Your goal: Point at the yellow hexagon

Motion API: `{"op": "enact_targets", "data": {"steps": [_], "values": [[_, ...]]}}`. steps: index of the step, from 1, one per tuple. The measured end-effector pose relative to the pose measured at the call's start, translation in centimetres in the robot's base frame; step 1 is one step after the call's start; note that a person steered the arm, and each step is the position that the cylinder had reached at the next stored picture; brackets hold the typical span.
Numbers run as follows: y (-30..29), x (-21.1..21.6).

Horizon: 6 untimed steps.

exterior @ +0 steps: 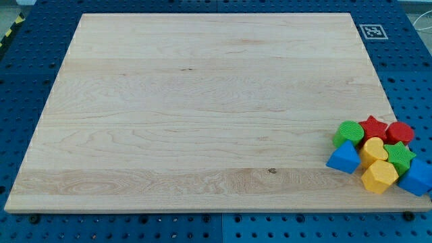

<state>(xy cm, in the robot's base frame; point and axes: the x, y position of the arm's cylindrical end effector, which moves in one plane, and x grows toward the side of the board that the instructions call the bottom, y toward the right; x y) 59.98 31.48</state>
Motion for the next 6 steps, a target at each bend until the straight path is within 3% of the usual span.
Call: {"op": "enact_targets", "data": {"steps": [3, 5, 6], "values": [[-7.4, -3.0], [-1.9, -1.9], [-4.9, 0.5]]}}
